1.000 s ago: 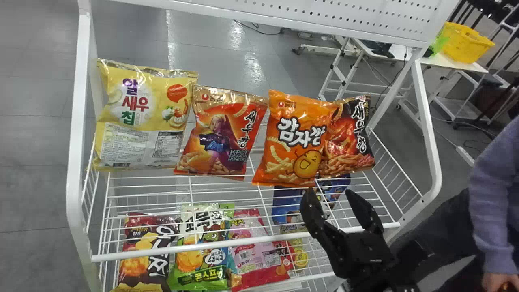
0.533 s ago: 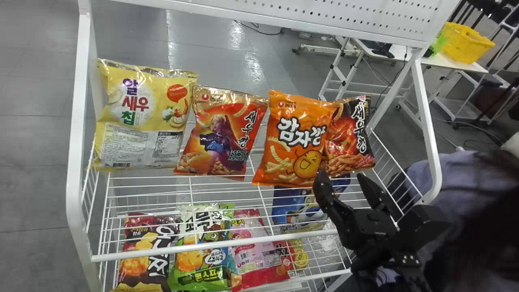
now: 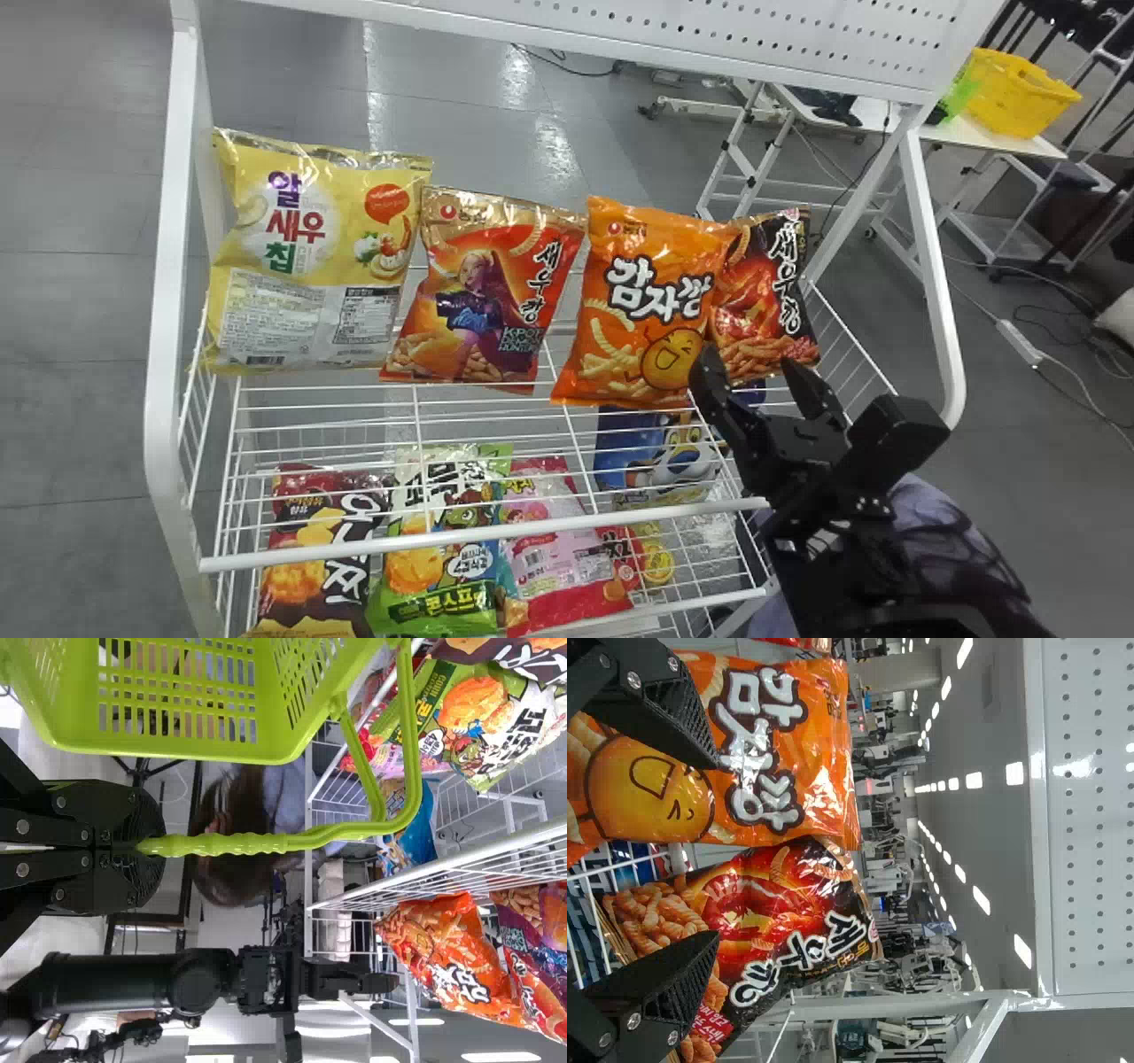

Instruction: Hold basket handle with left hand then pick spicy shrimp crackers with right hand and place into basket

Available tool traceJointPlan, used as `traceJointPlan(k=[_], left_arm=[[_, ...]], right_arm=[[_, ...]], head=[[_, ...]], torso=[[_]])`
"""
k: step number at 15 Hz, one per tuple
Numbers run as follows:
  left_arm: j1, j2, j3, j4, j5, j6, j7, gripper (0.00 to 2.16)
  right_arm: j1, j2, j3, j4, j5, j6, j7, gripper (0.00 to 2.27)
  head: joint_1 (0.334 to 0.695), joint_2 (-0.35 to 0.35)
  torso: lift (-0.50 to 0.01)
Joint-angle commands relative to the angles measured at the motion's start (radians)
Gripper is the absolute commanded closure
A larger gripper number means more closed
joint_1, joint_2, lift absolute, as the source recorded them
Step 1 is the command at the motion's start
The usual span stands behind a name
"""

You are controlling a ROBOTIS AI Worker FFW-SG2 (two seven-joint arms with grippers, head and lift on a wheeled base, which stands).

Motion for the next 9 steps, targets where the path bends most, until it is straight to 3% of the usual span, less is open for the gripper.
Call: traceJointPlan(k=[1,9], left_arm=[[0.003,-0.006,0.001,0.003,-0.001,0.001,-0.001,1.89],[0.015,-0.006,0.002,0.001,-0.009,0.001,-0.001,1.89]], right_arm=[[-0.052,-0.007,-0.013,0.032,0.004,0.036,0.001,0.14],[-0.150,-0.050,-0.059,0.084,0.031,0.149,0.020,0.14]], head=[[0.695,-0.350],[0.695,-0.350]], torso=[[-0.037],[-0.037]])
